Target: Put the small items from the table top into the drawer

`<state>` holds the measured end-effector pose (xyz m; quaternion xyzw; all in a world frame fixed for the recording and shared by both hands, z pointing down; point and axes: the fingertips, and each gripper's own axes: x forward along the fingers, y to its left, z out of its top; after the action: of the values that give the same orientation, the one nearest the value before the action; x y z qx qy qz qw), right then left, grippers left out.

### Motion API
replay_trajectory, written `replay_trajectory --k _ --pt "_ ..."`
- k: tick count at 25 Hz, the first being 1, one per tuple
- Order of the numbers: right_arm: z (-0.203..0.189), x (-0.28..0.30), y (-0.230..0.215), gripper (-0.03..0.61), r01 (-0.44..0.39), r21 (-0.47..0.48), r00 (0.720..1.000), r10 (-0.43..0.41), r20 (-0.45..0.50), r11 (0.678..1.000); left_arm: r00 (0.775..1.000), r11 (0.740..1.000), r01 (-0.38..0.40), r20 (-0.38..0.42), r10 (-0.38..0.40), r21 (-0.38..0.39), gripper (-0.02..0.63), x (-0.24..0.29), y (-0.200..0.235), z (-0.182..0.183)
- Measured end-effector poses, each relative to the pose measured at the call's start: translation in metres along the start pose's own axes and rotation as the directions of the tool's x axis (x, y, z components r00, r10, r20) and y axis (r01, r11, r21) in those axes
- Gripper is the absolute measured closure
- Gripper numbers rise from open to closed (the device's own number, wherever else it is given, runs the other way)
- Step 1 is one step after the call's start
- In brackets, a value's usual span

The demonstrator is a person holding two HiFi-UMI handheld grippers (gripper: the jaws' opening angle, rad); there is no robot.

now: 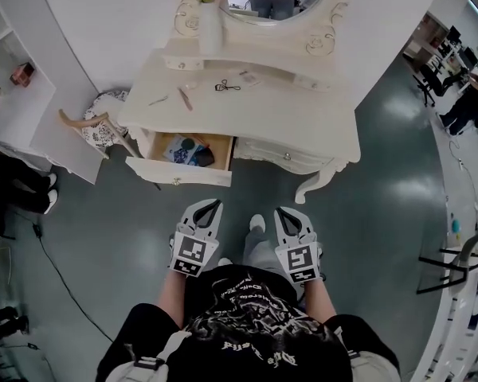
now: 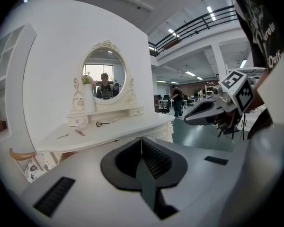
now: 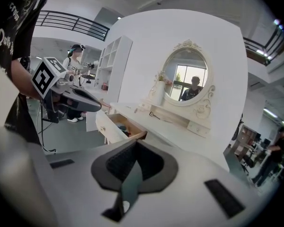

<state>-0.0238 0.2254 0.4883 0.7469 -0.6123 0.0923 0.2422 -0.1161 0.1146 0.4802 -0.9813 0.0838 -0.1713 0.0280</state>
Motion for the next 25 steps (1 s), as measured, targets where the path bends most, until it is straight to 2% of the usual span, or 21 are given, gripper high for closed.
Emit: replay_trajectory --k 6,15,25 --pt "0.006 0.032 -0.017 0.569 -0.057 -0.011 0.998 0.057 0.009 0.998 0.999 0.999 -0.045 -0.022 0.045 -0.020 0.597 0.018 0.015 0.002" --pt "0.014 0.082 -0.050 0.569 -0.126 -0.026 0.992 0.127 0.009 0.992 0.996 0.997 -0.068 -0.057 0.066 -0.031 0.597 0.060 0.029 0.011" --pt "0.016 0.113 -0.094 0.569 -0.164 -0.017 0.986 0.164 0.007 0.986 0.991 0.994 -0.091 -0.104 0.085 -0.054 0.597 0.105 0.037 0.019"
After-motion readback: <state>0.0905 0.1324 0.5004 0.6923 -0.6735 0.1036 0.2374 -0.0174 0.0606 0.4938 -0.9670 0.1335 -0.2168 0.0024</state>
